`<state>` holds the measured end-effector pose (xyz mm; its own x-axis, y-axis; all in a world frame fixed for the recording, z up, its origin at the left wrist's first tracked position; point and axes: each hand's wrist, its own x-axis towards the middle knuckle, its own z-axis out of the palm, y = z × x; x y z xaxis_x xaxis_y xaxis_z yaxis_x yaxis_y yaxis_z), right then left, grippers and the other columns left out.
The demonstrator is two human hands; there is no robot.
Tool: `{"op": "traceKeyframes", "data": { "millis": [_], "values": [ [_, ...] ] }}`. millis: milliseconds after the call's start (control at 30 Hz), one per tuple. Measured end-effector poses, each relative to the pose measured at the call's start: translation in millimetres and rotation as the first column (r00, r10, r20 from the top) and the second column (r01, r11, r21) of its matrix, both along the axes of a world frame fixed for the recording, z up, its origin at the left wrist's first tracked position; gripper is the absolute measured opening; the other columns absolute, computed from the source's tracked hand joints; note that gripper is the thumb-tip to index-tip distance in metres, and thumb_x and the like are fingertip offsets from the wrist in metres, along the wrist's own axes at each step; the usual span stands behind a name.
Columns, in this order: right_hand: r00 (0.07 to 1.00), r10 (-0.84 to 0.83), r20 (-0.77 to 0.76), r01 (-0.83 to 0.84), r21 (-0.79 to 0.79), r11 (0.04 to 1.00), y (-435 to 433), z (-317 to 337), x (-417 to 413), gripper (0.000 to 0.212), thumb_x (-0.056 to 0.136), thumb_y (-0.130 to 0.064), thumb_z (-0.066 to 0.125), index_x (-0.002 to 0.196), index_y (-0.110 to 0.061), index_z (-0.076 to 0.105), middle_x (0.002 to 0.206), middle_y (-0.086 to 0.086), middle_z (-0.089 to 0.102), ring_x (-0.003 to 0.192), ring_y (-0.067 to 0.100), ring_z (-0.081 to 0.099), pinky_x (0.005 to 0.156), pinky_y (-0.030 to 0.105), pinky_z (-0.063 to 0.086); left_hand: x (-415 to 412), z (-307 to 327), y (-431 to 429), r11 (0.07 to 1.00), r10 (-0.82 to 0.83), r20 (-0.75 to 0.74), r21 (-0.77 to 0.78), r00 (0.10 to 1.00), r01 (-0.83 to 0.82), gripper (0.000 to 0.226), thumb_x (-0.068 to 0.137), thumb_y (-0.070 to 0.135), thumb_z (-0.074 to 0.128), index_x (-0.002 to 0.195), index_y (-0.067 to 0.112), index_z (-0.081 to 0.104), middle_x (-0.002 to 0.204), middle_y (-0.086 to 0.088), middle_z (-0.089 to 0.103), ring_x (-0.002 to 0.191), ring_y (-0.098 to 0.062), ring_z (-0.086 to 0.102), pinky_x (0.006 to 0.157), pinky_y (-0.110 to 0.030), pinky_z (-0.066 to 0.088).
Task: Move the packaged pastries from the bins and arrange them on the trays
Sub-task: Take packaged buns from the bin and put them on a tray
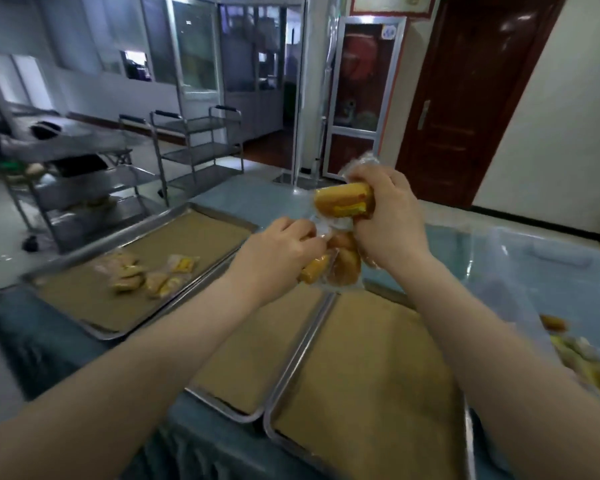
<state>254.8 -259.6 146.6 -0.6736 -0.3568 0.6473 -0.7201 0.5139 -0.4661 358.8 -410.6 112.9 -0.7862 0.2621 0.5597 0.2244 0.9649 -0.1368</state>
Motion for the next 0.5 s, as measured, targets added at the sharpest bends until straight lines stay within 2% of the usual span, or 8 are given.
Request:
{"op": "traceKeyframes", "data": {
  "millis": [100, 167, 233, 333, 400, 500],
  "values": [
    [0.997, 0.066, 0.046, -0.068, 0.042, 0.997, -67, -22, 21, 0.06, 0.074, -0.001, 0.058, 0.122, -0.036, 0.051, 0.132, -0.001, 0.046, 0.117, 0.022, 0.045, 0.095, 0.031, 0.036, 33, -22, -58, 0.994, 0.104, 0.073, 0.02, 0.992, -0.106, 0.026, 0.082, 0.001, 0.062, 0.105, 0.011, 0.066, 0.11, -0.013, 0.06, 0.096, -0.035, 0.054, 0.063, -0.046, 0.053],
    [0.993, 0.1, 0.07, -0.106, 0.083, 0.991, -108, -34, 31, 0.061, 0.075, 0.0, 0.058, 0.124, -0.035, 0.05, 0.133, -0.001, 0.045, 0.119, 0.023, 0.044, 0.096, 0.031, 0.037, 49, -35, -91, 0.986, 0.167, 0.089, 0.003, 0.982, -0.168, 0.026, 0.081, 0.004, 0.064, 0.105, 0.013, 0.066, 0.11, -0.011, 0.06, 0.093, -0.033, 0.055, 0.059, -0.042, 0.053],
    [0.984, 0.139, 0.114, -0.151, 0.103, 0.983, -144, -45, 36, 0.061, 0.075, 0.001, 0.057, 0.124, -0.035, 0.05, 0.134, -0.001, 0.044, 0.12, 0.024, 0.043, 0.099, 0.037, 0.039, 60, -47, -122, 0.978, 0.206, 0.094, 0.021, 0.974, -0.209, 0.027, 0.074, 0.001, 0.07, 0.099, 0.011, 0.068, 0.104, -0.011, 0.063, 0.086, -0.033, 0.057, 0.052, -0.038, 0.052],
    [0.97, 0.185, 0.16, -0.204, 0.114, 0.972, -194, -64, 31, 0.062, 0.074, 0.002, 0.056, 0.122, -0.037, 0.05, 0.134, -0.002, 0.044, 0.121, 0.025, 0.043, 0.101, 0.038, 0.039, 60, -66, -165, 0.957, 0.281, 0.159, 0.026, 0.946, -0.288, 0.027, 0.081, 0.002, 0.062, 0.106, 0.012, 0.064, 0.111, -0.011, 0.059, 0.095, -0.032, 0.053, 0.061, -0.041, 0.053],
    [0.961, 0.201, 0.188, -0.224, 0.115, 0.968, -228, -77, 23, 0.064, 0.074, 0.002, 0.057, 0.121, -0.039, 0.05, 0.134, -0.003, 0.043, 0.121, 0.023, 0.042, 0.1, 0.036, 0.039, 58, -75, -193, 0.953, 0.294, 0.167, 0.023, 0.941, -0.302, 0.027, 0.074, -0.002, 0.067, 0.099, 0.009, 0.066, 0.102, -0.013, 0.061, 0.087, -0.034, 0.055, 0.054, -0.042, 0.053],
    [0.94, 0.248, 0.235, -0.278, 0.107, 0.955, -282, -104, 6, 0.063, 0.075, -0.001, 0.059, 0.121, -0.043, 0.047, 0.136, -0.005, 0.042, 0.124, 0.022, 0.041, 0.101, 0.04, 0.04, 49, -85, -236, 0.945, 0.324, 0.221, -0.025, 0.92, -0.326, 0.029, 0.063, -0.003, 0.075, 0.088, 0.009, 0.068, 0.089, -0.012, 0.063, 0.075, -0.032, 0.058, 0.043, -0.029, 0.046]
  ]
}}
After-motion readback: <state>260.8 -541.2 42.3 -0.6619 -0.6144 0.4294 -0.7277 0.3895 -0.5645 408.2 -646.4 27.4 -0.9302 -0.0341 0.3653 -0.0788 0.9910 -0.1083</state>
